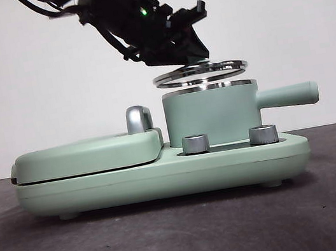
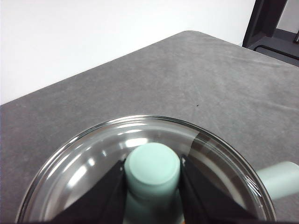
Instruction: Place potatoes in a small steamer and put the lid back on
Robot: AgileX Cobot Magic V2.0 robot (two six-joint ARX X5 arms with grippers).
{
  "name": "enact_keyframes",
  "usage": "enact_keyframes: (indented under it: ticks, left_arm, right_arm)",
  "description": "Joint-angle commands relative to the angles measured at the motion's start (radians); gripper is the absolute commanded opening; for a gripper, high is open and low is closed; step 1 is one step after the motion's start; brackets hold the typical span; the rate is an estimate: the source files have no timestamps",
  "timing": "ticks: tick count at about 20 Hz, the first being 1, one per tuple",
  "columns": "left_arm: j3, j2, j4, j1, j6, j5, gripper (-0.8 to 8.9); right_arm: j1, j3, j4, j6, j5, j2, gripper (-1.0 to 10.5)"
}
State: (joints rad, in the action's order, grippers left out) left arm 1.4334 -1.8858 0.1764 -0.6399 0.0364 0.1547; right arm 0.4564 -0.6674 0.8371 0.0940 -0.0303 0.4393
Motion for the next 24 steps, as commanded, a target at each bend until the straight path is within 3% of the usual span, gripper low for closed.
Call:
enact_keyframes:
  ticks: [1,22,24]
  left_arm:
    - [0.048,-0.033,0.043,-0.008,-0.002,0.000,0.14]
    - [0.048,-0.065,-0.027,-0.008,-0.003,0.029,0.18]
    - [0.048,-0.065,-0.026,-0.008,-0.004,0.029,1.22]
  right_arm:
    - [0.004,-0.006,-0.005,0.003,-0.005,0.003,3.2]
    - [0.004,-0.006,-0.006,0.003,-0.031,0.003,3.2]
    - [0.004,-0.006,-0.005,0.003,-0.030,0.003,3.2]
